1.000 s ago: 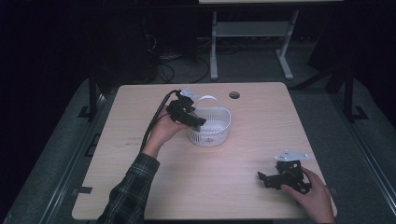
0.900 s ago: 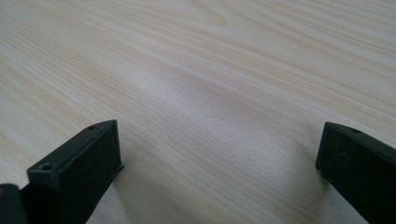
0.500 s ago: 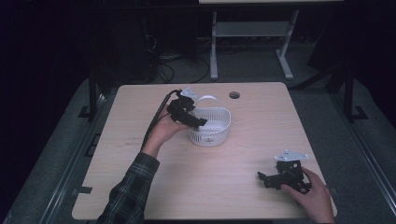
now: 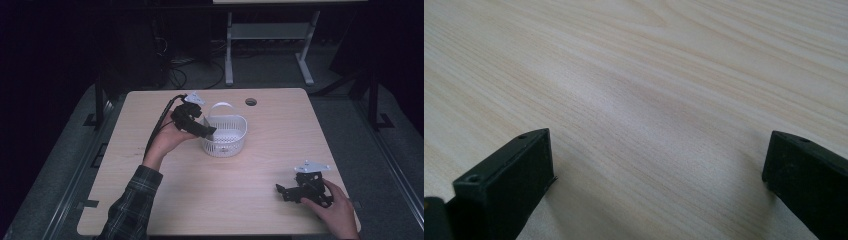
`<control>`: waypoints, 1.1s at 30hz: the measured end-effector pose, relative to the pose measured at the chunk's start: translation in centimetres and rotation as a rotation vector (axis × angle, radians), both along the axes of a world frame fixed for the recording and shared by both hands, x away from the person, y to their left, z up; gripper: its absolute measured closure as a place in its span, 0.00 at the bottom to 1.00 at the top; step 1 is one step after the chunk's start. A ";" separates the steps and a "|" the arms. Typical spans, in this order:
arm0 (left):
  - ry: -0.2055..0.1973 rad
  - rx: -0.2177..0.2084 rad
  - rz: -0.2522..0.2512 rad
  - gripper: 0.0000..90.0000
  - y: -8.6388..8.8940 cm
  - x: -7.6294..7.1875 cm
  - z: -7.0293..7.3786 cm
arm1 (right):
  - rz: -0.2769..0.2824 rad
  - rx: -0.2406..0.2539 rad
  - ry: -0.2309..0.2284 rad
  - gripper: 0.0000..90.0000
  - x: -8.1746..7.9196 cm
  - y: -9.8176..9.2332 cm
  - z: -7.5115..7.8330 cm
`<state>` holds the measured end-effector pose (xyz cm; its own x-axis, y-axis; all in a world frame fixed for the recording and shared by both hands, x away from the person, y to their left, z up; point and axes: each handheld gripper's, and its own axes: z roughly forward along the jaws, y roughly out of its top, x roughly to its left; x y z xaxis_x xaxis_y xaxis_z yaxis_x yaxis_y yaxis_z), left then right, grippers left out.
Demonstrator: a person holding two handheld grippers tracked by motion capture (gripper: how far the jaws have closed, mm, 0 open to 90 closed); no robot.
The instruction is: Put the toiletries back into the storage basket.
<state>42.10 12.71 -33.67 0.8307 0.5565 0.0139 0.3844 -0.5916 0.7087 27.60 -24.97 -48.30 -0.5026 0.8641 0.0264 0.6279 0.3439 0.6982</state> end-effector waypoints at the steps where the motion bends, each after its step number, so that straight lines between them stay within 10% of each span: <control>1: -0.005 -0.007 0.005 0.16 0.2 -0.2 0.1 | 0.000 -0.001 0.000 0.00 0.0 0.0 0.0; 33: -0.065 -0.033 0.103 0.16 7.5 -6.4 -1.2 | -0.001 0.000 -0.001 0.00 0.0 0.0 0.0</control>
